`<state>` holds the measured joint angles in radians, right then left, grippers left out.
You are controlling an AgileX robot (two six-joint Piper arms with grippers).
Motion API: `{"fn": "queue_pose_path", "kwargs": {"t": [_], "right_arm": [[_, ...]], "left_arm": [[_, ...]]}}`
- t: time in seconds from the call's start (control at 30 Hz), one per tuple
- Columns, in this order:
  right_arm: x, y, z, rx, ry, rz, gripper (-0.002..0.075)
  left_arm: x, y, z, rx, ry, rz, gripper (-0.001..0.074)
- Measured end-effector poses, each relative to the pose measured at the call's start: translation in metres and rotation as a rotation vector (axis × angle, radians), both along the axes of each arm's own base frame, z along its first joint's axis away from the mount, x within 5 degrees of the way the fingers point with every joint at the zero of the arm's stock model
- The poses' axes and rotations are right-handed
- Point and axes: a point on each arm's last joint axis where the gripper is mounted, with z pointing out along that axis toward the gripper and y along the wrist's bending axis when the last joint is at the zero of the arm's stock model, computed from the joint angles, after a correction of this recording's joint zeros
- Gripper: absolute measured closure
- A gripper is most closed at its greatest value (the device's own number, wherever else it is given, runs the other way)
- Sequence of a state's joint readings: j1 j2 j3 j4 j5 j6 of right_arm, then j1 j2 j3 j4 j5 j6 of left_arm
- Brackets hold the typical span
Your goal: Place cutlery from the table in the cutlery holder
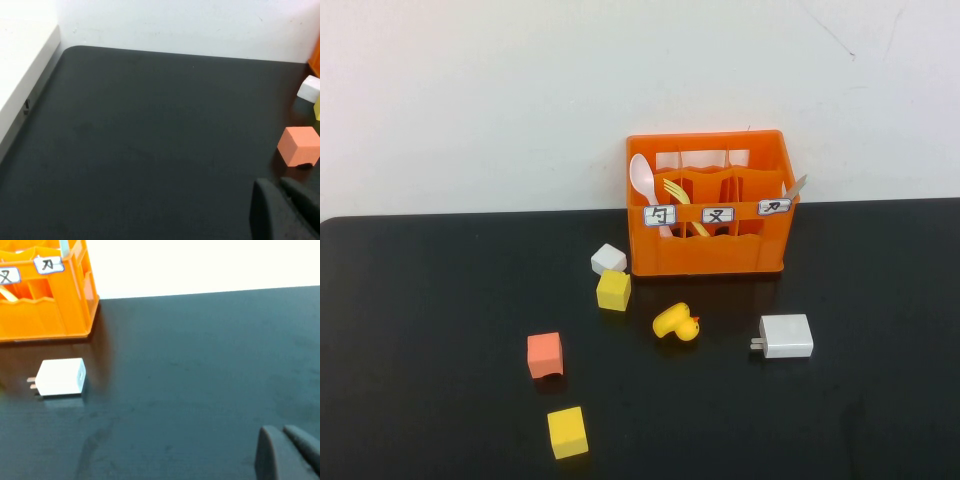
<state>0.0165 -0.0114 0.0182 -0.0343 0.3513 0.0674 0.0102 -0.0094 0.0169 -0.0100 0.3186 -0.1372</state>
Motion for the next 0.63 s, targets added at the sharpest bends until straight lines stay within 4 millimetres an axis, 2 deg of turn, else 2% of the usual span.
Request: {"fn": "queue_pose_path", "kwargs": {"t": [0.63], "right_arm": [[0.0001, 0.0000, 0.0003, -0.012, -0.004, 0.005, 0.0728]], "left_arm": [[0.0000, 0.0000, 0.0000, 0.002, 0.000, -0.001, 0.0736]]}}
